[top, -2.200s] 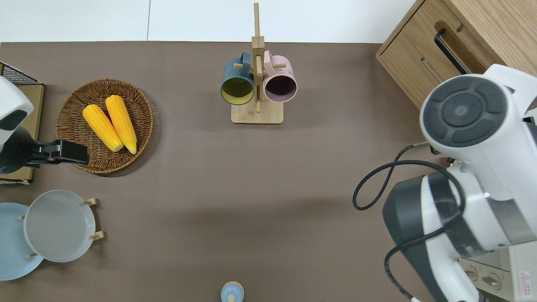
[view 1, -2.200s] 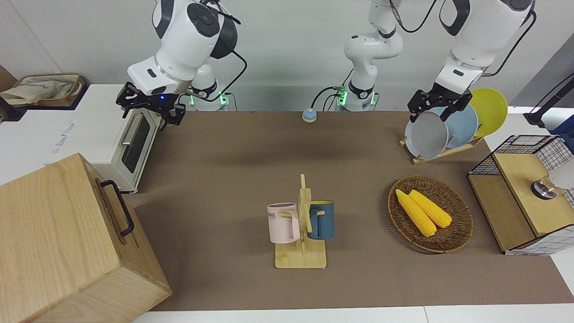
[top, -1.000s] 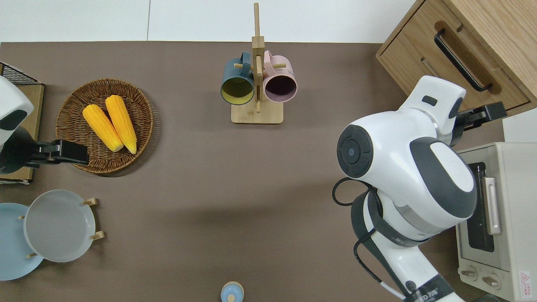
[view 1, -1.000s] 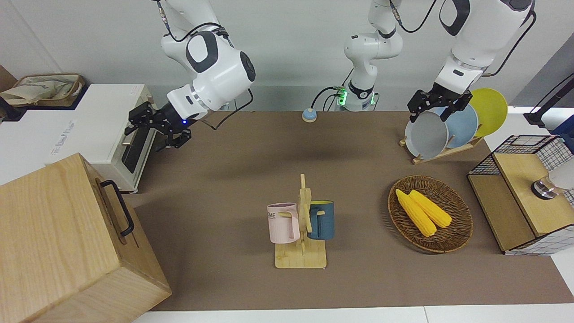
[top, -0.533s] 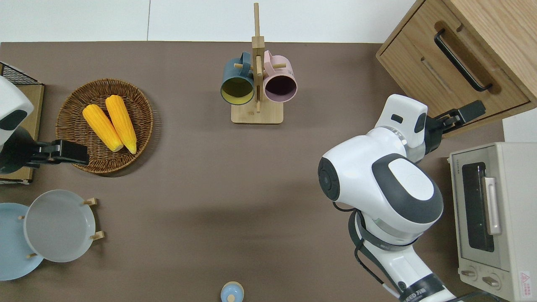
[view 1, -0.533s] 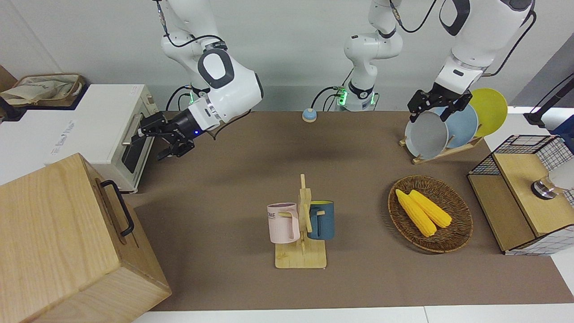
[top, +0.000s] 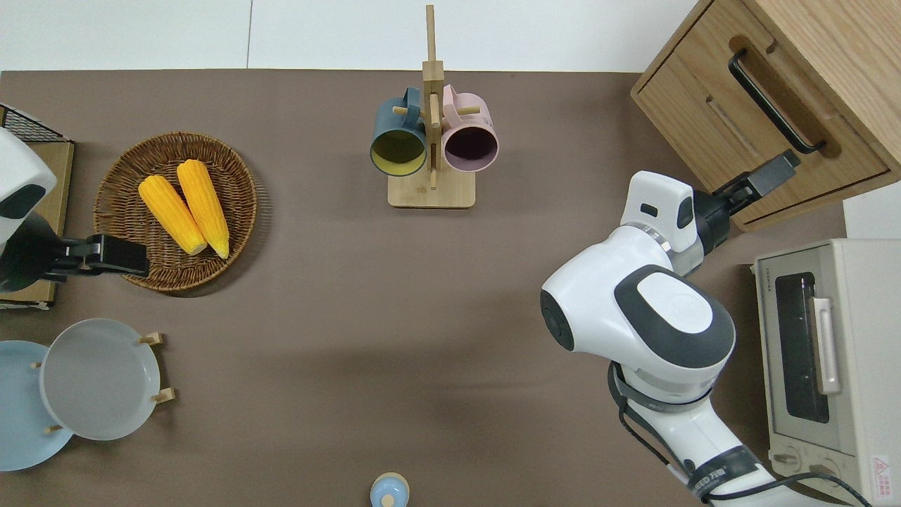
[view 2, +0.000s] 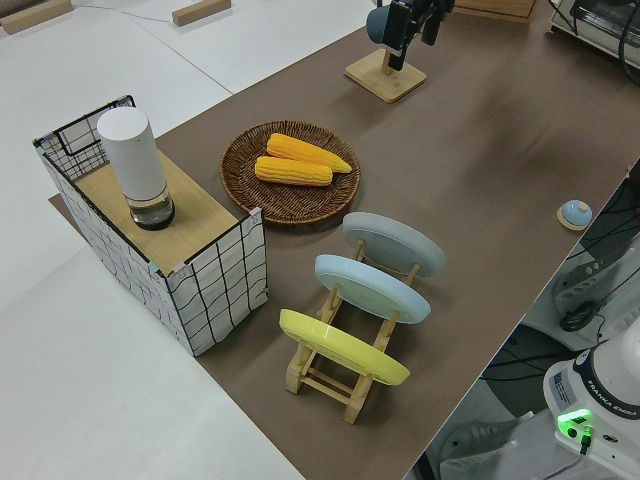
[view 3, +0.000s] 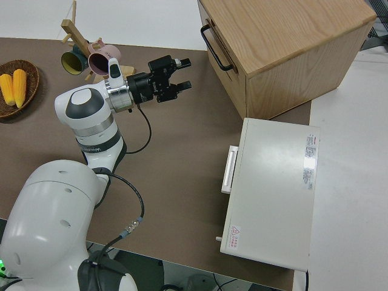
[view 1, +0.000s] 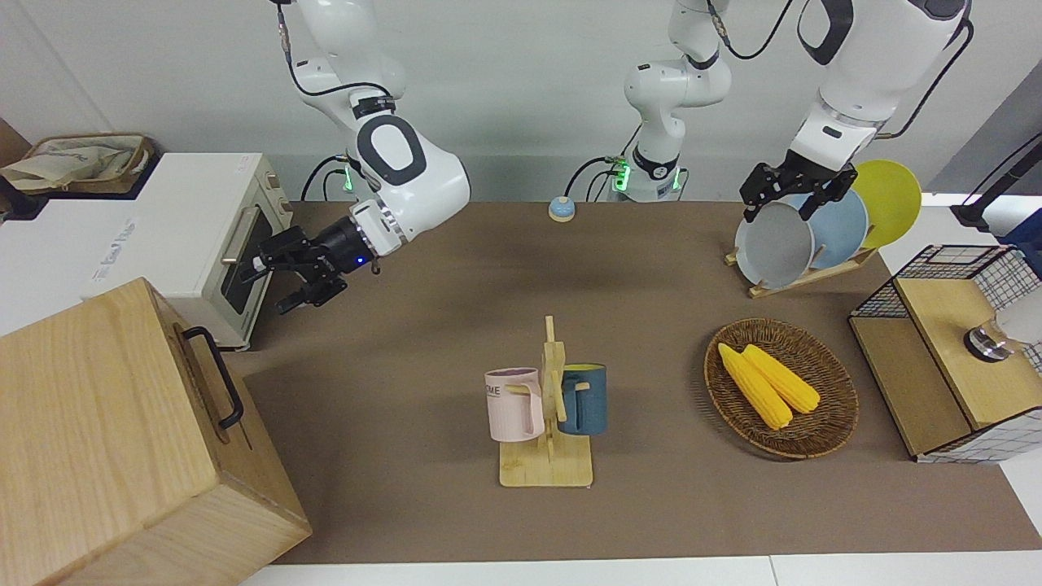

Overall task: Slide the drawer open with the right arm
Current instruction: 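Hook the right gripper onto the black drawer handle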

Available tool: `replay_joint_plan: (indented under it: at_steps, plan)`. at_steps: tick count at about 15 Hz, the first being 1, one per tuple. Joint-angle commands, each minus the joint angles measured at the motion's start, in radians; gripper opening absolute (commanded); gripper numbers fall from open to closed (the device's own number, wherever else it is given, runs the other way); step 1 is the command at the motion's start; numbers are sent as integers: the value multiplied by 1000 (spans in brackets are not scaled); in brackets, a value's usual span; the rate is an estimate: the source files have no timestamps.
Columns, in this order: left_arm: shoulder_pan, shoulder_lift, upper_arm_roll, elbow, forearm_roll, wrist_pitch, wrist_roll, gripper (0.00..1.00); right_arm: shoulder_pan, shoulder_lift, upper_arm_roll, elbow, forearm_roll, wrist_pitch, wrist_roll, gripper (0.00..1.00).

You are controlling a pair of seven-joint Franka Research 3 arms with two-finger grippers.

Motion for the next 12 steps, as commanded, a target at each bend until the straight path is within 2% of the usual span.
replay_joint_plan:
  at_steps: [1, 7, 9, 12]
  plan:
    - [-5, -10, 5, -5, 11, -12, 7, 998, -39, 28, 8, -10, -102, 45, 35, 981]
    - [-5, -10, 5, -5, 11, -12, 7, 998, -74, 103, 7, 15, -274, 45, 34, 979]
    - [-5, -10, 5, -5, 11, -13, 7, 998, -85, 120, 5, 39, -291, 45, 31, 979]
    - [-6, -10, 5, -5, 11, -13, 7, 998, -91, 126, 4, 50, -291, 45, 31, 979]
